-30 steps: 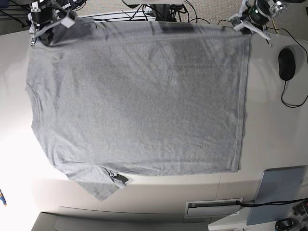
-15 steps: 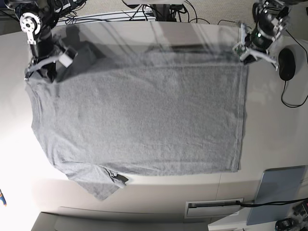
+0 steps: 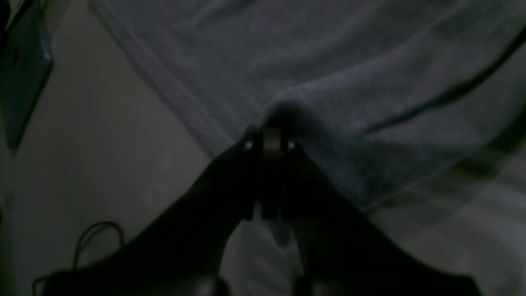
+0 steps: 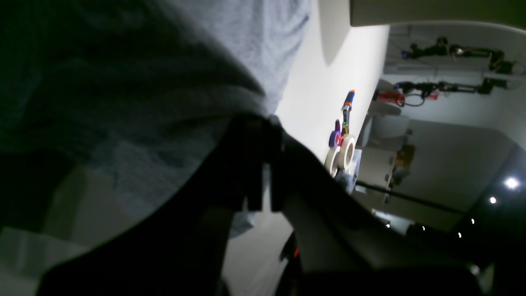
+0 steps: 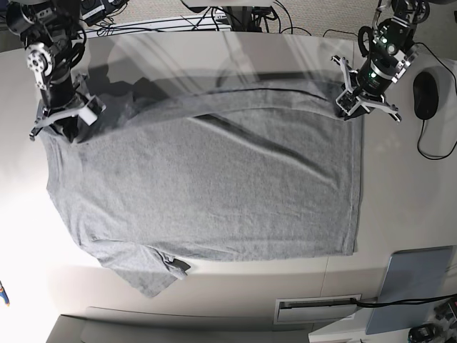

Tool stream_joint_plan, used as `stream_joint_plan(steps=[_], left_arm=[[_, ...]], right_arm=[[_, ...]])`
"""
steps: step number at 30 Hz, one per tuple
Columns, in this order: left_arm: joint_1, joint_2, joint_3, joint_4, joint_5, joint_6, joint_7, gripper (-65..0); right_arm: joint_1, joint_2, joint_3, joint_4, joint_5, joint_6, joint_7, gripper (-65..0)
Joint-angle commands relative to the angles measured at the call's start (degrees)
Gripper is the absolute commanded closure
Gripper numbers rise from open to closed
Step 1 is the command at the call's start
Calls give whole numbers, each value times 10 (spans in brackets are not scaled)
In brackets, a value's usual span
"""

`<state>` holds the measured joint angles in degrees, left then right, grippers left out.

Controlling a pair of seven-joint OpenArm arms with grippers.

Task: Fold the T-shirt properly
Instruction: 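Lift the shoulder edge and fold it over the shirt body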

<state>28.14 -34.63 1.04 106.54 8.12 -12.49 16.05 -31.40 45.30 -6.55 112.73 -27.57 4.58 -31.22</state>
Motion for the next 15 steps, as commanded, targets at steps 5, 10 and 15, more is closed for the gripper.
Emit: stream_joint_plan(steps=[5,10,15], left_arm=[[-30,-4,-4,-12,-31,31,-10,0],[-52,2,-4,-33,-56,54,-6,0],[-67,22,-4,-38,-56,54,-6,0]], right_arm=[[24,9,5,-25,-3,-10,15,0],[45,9,5,-57,-3,-10,18,0],[70,9,5,-77,12,-11,19,0]])
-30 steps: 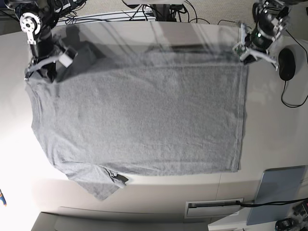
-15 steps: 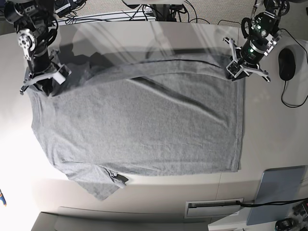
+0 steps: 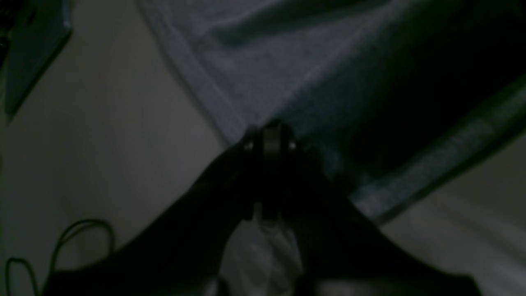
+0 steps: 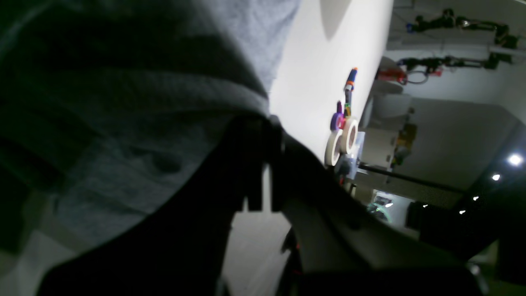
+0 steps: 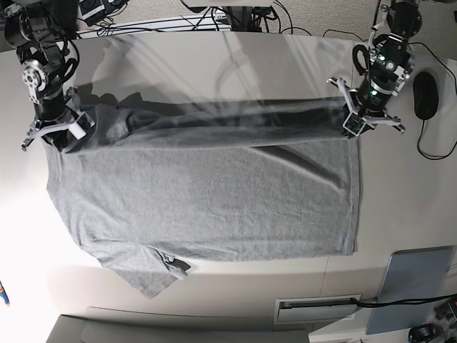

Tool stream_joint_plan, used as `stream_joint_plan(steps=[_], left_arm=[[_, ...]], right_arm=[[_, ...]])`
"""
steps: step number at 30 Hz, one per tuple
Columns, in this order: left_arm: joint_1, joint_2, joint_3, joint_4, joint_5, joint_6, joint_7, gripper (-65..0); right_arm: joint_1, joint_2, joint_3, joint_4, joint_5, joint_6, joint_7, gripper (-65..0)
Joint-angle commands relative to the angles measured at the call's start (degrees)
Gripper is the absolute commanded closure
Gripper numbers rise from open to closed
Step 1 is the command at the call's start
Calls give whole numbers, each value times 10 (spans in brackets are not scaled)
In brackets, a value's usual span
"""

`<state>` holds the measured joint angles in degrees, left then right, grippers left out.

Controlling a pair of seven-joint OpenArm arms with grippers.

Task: Fold the T-shirt properly
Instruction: 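Lift the shoulder edge and fold it over the shirt body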

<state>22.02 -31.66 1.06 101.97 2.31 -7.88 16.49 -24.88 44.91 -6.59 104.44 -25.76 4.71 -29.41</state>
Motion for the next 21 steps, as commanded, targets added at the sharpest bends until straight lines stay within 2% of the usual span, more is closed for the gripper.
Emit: stream_joint_plan(steps=[1,15,19,21], left_arm=[[-10,-6,-4,8,2,8,-9,0],[-66,-3,-4,8,2,3,2,0],[-94,-3,-4,7,2,-25,22,0],[-105,-2,-4,0,1,-27,22,0]], right_arm=[[10,12,5,4,2,-12,-1,0],[50,-35,5,-33,9,-11,-6,0],[50,-35,5,-51,9,-11,-6,0],[50,-35,5,-52,9,-11,-6,0]])
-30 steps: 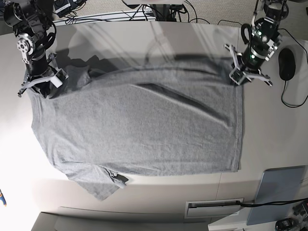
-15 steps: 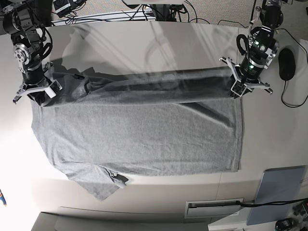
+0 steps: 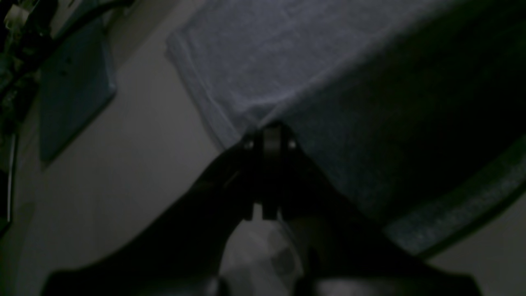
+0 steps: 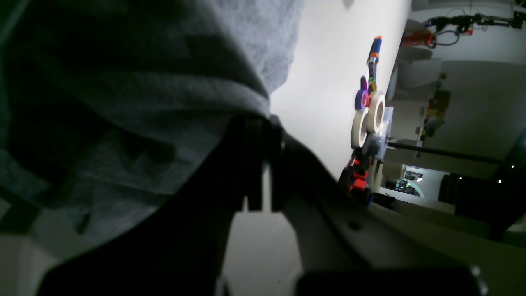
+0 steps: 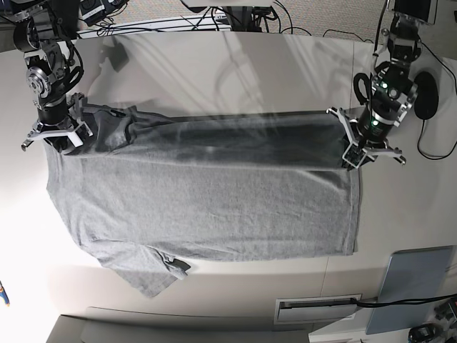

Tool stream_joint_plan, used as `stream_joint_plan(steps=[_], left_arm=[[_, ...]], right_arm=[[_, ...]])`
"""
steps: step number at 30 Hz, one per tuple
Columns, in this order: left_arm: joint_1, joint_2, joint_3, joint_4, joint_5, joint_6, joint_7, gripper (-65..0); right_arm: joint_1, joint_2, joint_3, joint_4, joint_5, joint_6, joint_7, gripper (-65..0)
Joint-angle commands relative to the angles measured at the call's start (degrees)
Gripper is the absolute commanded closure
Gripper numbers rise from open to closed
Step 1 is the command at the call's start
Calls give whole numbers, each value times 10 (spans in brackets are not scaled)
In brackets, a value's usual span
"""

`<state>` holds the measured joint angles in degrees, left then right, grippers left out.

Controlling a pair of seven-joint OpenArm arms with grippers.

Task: Fold the T-shirt properly
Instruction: 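Lift the shoulder edge and fold it over the shirt body, then release the folded edge and regrasp the shirt's side edges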

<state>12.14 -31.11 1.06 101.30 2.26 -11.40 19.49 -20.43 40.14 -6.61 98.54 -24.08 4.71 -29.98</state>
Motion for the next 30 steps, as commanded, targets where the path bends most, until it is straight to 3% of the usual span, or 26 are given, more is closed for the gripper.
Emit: stream_joint_plan(steps=[1,13,21,23,26,28,30], left_arm=[[-11,-8,-4,0,-5,9,-9,0],[-45,-8,-4,-70,-15,-6,-11,0],[-45,-8,-4,-70,-43,-7,-10,0],[-46,-8,-4,-70,-45,-7,-11,0],[-45,-8,-4,-70,-45,-7,-10,-135],[-45,-8,-4,-70,-45,-7,-10,-230],[-45,-8,-4,-70,-45,-7,-8,-274]], right_arm=[[6,13,5,7,-8,-11,0,0],[33,13,5,-9,-6,-11,-3,0],[35,13,6,-20,33,-11,-2,0],[35,13,6,-20,33,-11,-3,-113],[35,13,6,-20,33,-11,-7,-243],[35,13,6,-20,33,-11,-8,-253],[35,13,6,-20,35,-24,-8,-253]])
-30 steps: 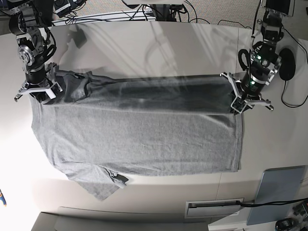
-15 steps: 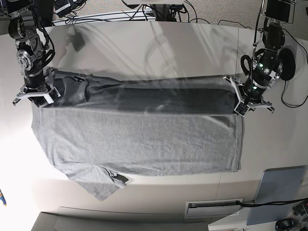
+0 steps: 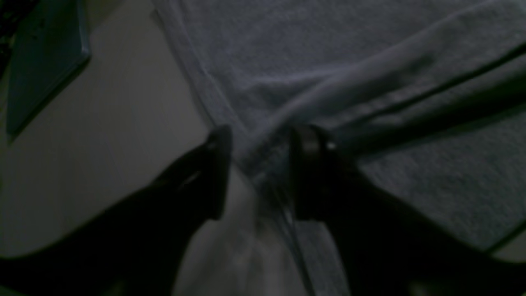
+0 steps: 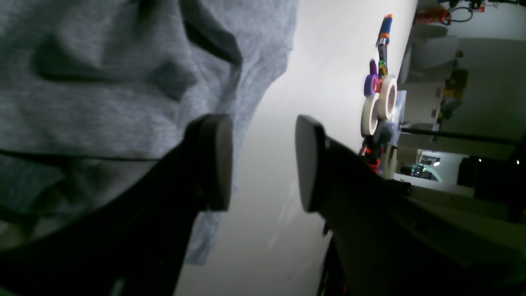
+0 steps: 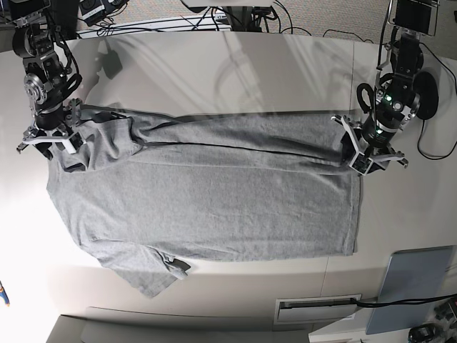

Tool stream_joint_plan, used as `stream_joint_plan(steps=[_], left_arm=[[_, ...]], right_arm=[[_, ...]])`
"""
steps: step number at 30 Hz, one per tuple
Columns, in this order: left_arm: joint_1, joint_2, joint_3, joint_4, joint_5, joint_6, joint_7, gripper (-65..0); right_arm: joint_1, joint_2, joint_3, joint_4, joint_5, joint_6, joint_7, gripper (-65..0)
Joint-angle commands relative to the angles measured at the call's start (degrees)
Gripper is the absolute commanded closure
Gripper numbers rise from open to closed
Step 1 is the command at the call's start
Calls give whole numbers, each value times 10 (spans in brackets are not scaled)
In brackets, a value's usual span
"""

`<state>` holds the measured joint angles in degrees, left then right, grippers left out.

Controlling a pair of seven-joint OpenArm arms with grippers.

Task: Fold the T-shirt properly
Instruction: 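Release the folded edge and regrasp the shirt's side edges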

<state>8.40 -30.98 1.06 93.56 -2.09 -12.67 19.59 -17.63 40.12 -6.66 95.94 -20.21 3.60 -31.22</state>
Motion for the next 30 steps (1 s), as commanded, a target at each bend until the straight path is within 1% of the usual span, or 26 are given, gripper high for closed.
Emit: stream_joint_plan(steps=[1,2,3,4,5,7,8,9,10,13,15,16,18,20,22,23,25,26,30], left_arm=[[-8,-9,-4,8,-3,6,-7,-273],[-8,-9,-4,8,-14,6,-3,-271],[-8,-9,-4,8,-30,7,2,-255],[-7,-9,-4,8,-48,7,10,-218],[-6,-9,-4,8,-70,8,21,-165],[-2,-7,-4,8,-106,8,36,-26],[2,-3,-5,8,-116,9,35,0],[6,2,-5,8,-123,8,35,0],[9,9,-5,8,-129,8,36,0],[12,40,-5,-2,-130,8,35,0],[7,63,-5,-29,-130,8,35,0],[2,73,-5,-47,-129,8,35,0],[-9,86,-5,-88,-129,5,29,0],[-18,93,-5,-122,-130,5,32,0],[-17,94,-5,-139,-130,5,48,0],[-14,93,-5,-140,-130,5,68,0],[-4,88,-5,-139,-130,6,104,0],[3,84,-5,-139,-130,6,111,0],[47,57,-5,-125,-130,6,115,0]], right_arm=[[7,13,6,6,5,-31,2,-253],[7,13,6,6,16,-53,-1,-252],[7,13,6,6,25,-77,-5,-250],[6,13,6,6,37,-98,-10,-241],[6,13,6,6,50,-113,-16,-211],[6,13,6,6,75,-123,-26,-112],[6,13,6,6,88,-123,-29,-64],[6,11,6,6,98,-122,-29,-23],[6,6,8,6,100,-122,-29,0],[7,-19,18,-1,104,-122,-21,0],[7,-38,26,-21,113,-119,-11,0],[10,-45,29,-38,121,-113,-5,0],[22,-56,32,-83,128,-87,1,0],[40,-63,32,-126,142,-62,-4,0],[54,-65,32,-157,163,-29,-28,0],[56,-64,32,-166,163,-20,-44,0],[49,-60,32,-169,163,-19,-61,0],[43,-57,32,-169,163,-19,-61,0],[12,-44,34,-163,162,-22,-57,0]])
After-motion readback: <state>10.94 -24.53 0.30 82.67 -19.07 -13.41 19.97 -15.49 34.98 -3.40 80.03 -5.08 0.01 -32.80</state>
